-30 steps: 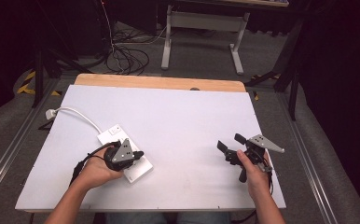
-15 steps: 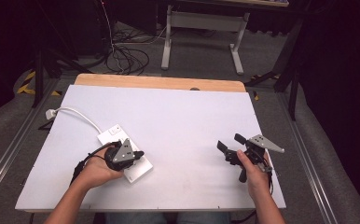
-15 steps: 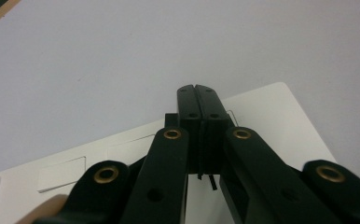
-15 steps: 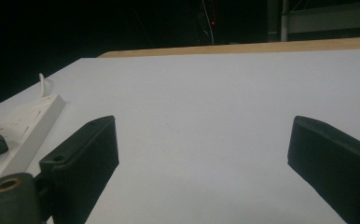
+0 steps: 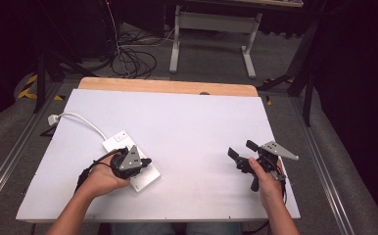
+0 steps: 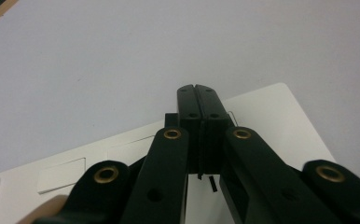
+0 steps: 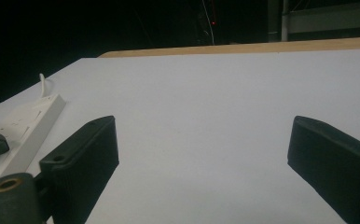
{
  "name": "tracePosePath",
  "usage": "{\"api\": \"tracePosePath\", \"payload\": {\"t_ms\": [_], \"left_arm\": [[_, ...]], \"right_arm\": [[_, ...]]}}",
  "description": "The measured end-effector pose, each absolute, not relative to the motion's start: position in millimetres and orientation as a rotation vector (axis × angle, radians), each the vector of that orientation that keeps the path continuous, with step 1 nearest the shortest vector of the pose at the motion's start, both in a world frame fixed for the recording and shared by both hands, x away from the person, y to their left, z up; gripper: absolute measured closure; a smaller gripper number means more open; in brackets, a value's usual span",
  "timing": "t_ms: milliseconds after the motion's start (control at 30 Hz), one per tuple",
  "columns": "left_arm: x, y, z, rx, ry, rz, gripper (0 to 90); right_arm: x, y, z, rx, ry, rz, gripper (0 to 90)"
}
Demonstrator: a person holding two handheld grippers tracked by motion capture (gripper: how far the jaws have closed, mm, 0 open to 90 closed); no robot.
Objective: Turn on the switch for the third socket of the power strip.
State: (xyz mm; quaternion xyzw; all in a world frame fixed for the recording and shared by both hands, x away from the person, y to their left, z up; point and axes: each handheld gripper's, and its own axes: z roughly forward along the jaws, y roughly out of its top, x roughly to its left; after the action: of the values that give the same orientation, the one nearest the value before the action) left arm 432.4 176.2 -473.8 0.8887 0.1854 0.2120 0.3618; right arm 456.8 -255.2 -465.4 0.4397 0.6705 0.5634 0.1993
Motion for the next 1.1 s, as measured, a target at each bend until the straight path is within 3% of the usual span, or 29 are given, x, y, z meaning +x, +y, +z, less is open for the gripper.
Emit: {"api": "tracePosePath", "payload": {"t_ms": [933,1100], "left_arm": [[433.5,177.7,-474.5,2.298,0.505,0.554,89.9],[432.2,178.6,-475.7,2.305,0.501,0.640,89.8]], "right_arm": [[458.0,-255.1,-465.7,1.232,1.878,1.580,9.1],[457.0,-255.9,-465.0,1.231,1.870,1.581,9.1]]}}
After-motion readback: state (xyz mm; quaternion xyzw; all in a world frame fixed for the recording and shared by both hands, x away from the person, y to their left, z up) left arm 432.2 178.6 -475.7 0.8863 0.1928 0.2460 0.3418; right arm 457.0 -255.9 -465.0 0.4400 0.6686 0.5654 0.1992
